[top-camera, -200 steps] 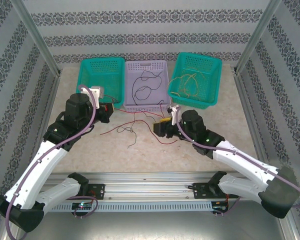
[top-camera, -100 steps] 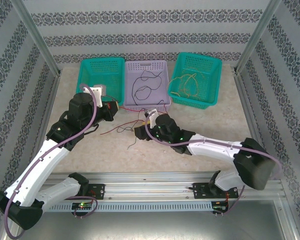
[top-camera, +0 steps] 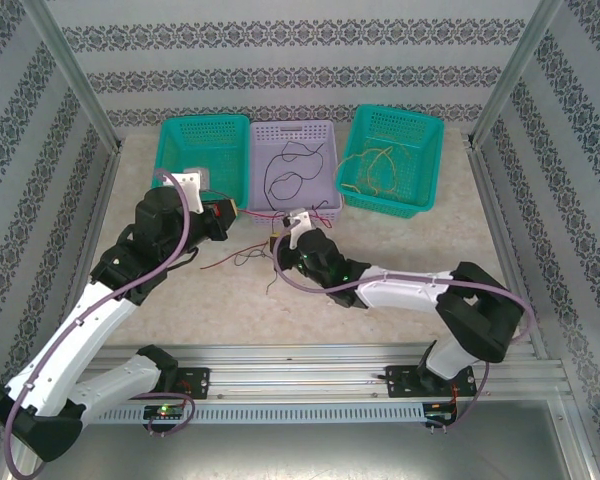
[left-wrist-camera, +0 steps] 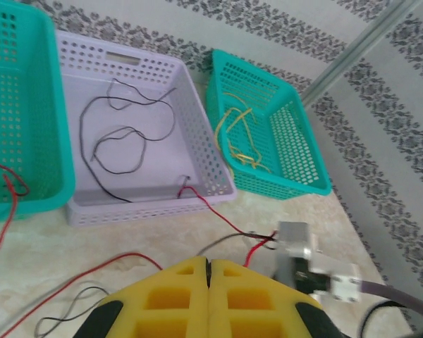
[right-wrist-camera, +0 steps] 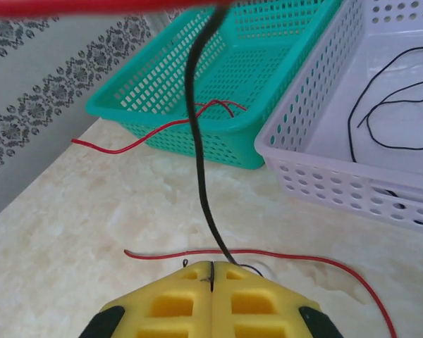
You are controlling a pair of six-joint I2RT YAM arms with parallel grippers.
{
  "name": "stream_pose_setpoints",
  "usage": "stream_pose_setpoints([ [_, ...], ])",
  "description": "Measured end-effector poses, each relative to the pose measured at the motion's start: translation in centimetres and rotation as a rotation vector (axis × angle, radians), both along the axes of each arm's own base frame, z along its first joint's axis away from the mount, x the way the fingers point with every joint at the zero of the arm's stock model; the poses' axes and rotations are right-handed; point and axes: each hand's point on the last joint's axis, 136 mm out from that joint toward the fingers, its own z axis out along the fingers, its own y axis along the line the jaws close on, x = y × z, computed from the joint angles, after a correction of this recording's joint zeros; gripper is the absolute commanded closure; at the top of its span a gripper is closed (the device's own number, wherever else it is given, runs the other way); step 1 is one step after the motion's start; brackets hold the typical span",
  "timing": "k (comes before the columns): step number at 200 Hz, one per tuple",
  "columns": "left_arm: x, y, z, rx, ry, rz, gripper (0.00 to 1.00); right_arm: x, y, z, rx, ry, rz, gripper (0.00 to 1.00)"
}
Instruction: Untangle the cables
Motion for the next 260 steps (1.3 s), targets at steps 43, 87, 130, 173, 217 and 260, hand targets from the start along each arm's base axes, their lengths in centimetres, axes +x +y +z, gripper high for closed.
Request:
stream_pose_setpoints([
  [43,0.0,1.9,2.6,0.065,-0.074,0.069,1.00,-2.9,-4.6,3.0,0.055,-0.052,-0.022,1.00],
  [87,-0.2,1.9,3.6,0.060,-0.090,0.067,1.00,-4.8,-6.3,4.1,0.076,-0.071,0.013,0.70],
  [130,0.3,0.6,2.5,0.008,-0.039,0.028,1.00,-5.3,-3.8,0.3,0.019,0.006,0.086,0.58],
  [173,0.3,-0.5,2.8,-0.061,-0.022,-0.001,1.00,-4.6,0.1,-1.7,-0.006,0.018,0.109,0.54],
  [217,0.4,-1.0,2.5,-0.106,-0.010,-0.014,1.00,-2.0,2.0,-2.0,0.017,-0.034,0.033,0.51],
  [260,0.4,-1.3,2.0,-0.120,0.001,-0.023,1.00,-0.2,2.0,-1.4,0.041,-0.106,-0.049,0.81],
])
